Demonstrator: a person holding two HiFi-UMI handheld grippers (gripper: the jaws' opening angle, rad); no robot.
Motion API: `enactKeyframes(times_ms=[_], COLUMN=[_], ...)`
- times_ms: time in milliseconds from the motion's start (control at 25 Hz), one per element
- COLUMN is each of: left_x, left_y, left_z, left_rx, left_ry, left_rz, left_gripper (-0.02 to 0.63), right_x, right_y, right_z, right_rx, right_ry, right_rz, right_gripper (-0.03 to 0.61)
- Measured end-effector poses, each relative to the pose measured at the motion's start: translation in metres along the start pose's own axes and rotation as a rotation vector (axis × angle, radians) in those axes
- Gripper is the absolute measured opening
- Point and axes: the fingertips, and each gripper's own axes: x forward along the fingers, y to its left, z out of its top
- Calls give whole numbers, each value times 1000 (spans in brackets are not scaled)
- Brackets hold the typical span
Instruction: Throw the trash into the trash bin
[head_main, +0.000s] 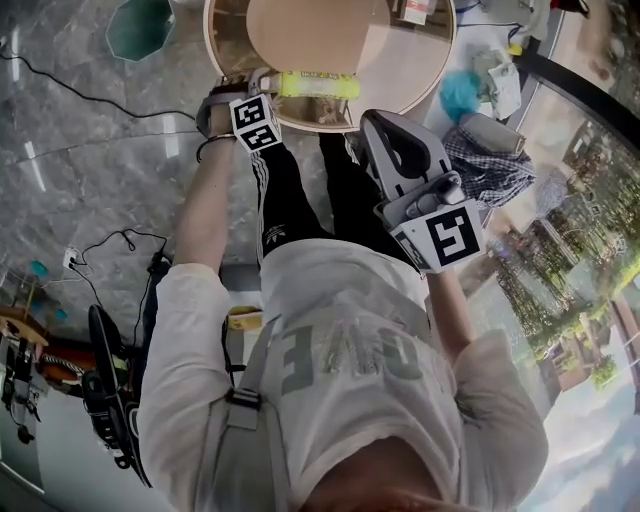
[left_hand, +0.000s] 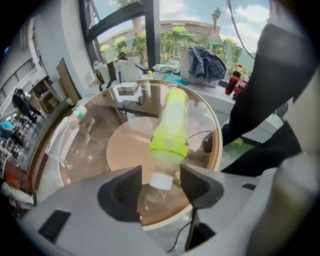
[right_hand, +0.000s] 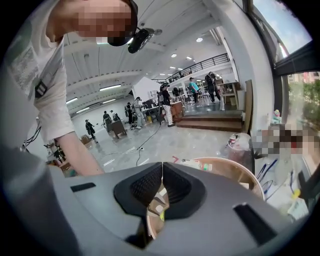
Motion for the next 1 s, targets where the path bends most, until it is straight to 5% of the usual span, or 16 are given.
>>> enactKeyframes(times_ms=[120,240,560,800,1000], left_x=[5,7,-1,-31,-100], left_y=[0,-1,4,35,97], left_z=[0,-3,-1,20,57], left_rx=[87,129,-11,-210,-471], left_ry=[37,55,53,-20,-183], left_rz=[-16,-12,3,90,304], left_gripper=[236,151,143,141,141], right_x=[2,4,6,9,3], right_y=[0,0,1,5,13], right_z=[1,2,7,32,80], right_rx=[11,10,-1,-45,-84], right_ry=[-6,-9,-25,-72,-179], right_rz=[1,-1,-7,-15,-11], right_gripper=[15,15,15,15,15])
